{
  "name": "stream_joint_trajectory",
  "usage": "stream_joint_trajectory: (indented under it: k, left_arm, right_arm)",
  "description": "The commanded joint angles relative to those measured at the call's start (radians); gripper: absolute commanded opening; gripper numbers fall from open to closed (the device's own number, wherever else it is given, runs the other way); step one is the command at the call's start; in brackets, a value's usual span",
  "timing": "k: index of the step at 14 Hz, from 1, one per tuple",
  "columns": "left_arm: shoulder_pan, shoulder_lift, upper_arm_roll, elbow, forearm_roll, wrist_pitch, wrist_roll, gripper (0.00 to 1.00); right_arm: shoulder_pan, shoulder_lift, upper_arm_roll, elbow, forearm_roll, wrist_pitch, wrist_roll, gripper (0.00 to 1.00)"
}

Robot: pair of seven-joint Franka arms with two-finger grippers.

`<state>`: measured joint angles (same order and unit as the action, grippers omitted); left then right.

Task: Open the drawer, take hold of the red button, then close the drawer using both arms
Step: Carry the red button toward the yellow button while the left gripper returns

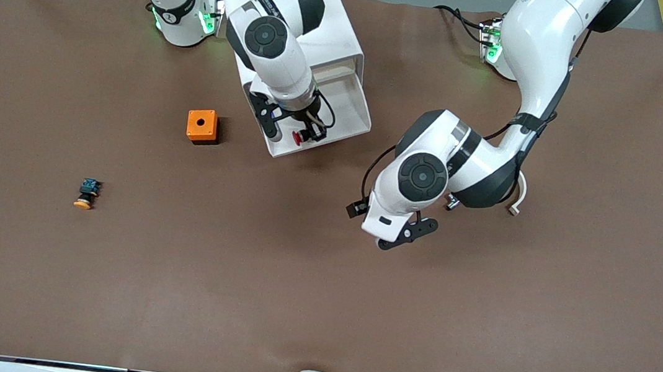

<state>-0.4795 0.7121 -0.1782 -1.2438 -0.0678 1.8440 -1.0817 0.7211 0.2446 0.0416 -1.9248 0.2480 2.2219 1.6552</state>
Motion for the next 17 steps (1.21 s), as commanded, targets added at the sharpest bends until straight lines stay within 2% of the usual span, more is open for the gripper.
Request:
stream_joint_trajectory:
  k: [1,7,10,17]
  left_arm:
    - [-0.021,-0.010,0.008,-0.020,0.022,0.018,-0.027,1.00]
    - [-0.057,-0.014,0.003,-0.055,0.022,0.006,-0.018,1.00]
    - [-0.088,-0.010,0.002,-0.068,0.020,0.008,-0.012,1.00]
    - [-0.166,-0.006,0.000,-0.066,0.011,0.008,-0.012,1.00]
  right_arm:
    - [-0.083,-0.013,0.004,0.101,0.004,-0.146,-0.105,0.00]
    - [-0.262,-0.016,0.004,0.216,0.002,-0.333,-0.426,0.00]
    - [-0.365,-0.015,0.004,0.214,0.000,-0.404,-0.621,0.00]
    - [-0.554,0.012,0.003,0.211,-0.015,-0.413,-1.081,0.00]
